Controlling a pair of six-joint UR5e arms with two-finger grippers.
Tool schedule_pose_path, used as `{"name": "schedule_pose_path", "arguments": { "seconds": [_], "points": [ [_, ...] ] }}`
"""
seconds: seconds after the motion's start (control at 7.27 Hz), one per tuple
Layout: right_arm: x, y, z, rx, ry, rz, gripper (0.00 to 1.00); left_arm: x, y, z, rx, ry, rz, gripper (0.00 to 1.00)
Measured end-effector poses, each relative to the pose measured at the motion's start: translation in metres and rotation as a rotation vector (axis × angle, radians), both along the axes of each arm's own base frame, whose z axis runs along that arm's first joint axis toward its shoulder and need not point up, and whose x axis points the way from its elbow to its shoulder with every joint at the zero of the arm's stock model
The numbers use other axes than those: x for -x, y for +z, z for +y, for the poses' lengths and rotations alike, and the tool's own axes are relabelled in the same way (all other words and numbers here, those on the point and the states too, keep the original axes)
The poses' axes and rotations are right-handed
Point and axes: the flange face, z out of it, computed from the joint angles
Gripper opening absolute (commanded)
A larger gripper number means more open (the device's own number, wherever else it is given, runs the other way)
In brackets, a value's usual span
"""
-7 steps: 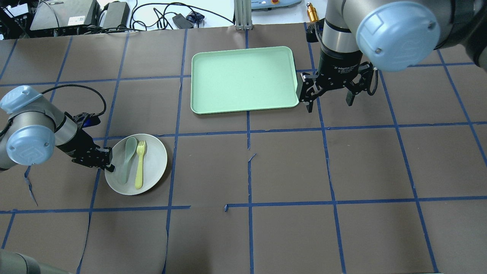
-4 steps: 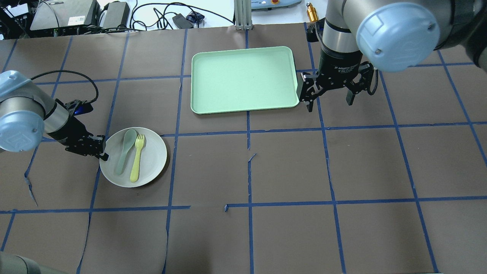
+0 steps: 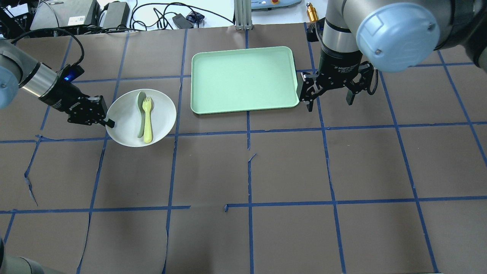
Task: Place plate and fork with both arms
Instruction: 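Carry the plate with the left gripper onto the green tray and lower it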
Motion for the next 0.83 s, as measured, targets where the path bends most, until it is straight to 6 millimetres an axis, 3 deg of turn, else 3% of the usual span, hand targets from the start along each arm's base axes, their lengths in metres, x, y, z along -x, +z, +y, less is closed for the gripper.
{"name": "schedule_pose_path", "arguments": {
  "seconds": [0.28, 0.41, 0.83],
  "points": [
    [0.001, 0.001, -0.001, 0.002, 0.003, -0.001, 1.00, 0.099, 0.008, -0.044, 0.048, 0.091, 0.072, 0.00],
    [0.003, 0.001, -0.002, 0.003, 0.005, -0.002, 1.00, 0.139, 0.002, -0.063, 0.077, 0.102, 0.124, 0.00],
    [0.018, 0.000, -0.007, 0.001, -0.004, -0.006, 1.00, 0.208, -0.032, -0.131, 0.146, 0.042, 0.158, 0.00]
  ]
}}
